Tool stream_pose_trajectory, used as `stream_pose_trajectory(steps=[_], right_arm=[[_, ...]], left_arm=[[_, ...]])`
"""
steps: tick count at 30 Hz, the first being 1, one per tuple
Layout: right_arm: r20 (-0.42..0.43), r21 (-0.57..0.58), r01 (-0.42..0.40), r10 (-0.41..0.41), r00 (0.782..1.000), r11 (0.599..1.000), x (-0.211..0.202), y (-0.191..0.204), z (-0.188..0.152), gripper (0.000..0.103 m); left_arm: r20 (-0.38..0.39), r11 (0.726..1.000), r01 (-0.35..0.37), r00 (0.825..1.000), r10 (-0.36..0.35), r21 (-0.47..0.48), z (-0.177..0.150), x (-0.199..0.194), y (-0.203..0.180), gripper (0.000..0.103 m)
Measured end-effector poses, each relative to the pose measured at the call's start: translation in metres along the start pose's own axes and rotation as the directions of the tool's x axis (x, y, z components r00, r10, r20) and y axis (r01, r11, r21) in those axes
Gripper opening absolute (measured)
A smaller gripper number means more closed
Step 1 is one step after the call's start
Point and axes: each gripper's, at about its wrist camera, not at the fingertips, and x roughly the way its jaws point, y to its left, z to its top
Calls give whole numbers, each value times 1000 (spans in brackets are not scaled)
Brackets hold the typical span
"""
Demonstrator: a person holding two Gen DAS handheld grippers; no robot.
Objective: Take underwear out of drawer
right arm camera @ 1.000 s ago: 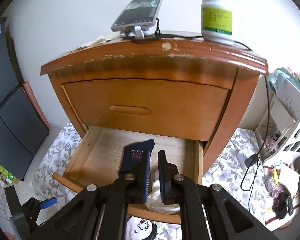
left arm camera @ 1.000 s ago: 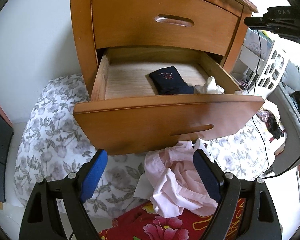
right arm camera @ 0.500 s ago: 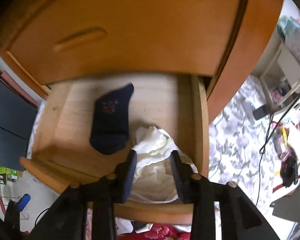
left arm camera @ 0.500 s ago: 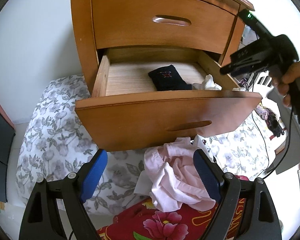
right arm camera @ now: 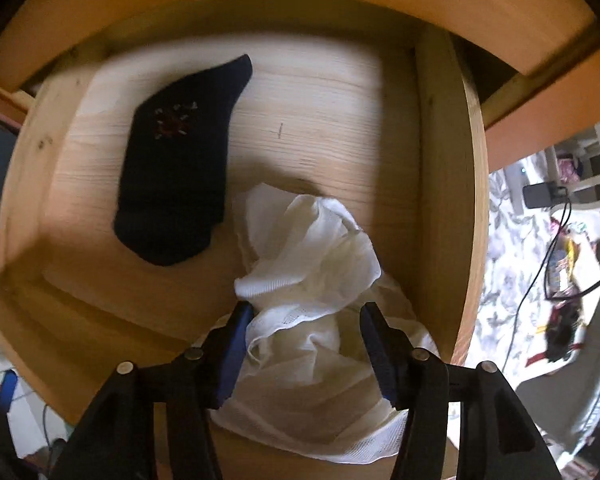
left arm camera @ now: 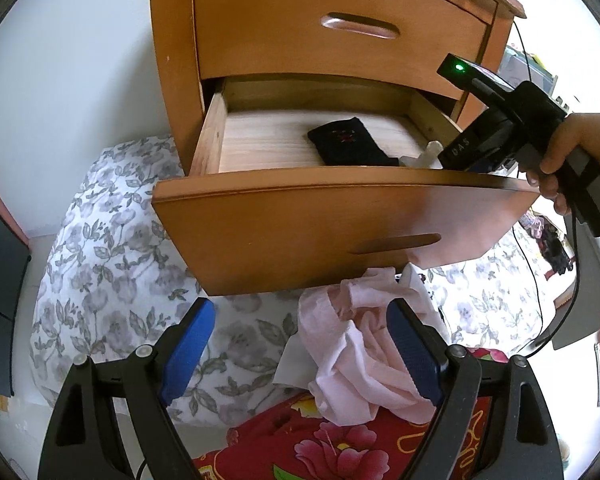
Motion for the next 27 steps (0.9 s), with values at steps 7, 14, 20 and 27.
stream_pose_trajectory(steps=[7,14,20,27], right_arm=[[40,-50,58,-56,998,997,0,1,-4,17],[130,-41,91,-85,988,995,-18,-7,-20,10],[256,11,50,-51,965,999,-53,-26,-42,8],[399,61,-42,14,917,997,-100,-45,-62,7]], left_arm=[[-5,1000,2,1000,-2,-9,-1,4,3,88],[0,1000,-2,1000,2,-20,-1,2,5,88],[6,1000,-3,1000,3,-22,-1,-1,4,88],[20,1000,-3,1000,4,-27,-1,-8,1,88]])
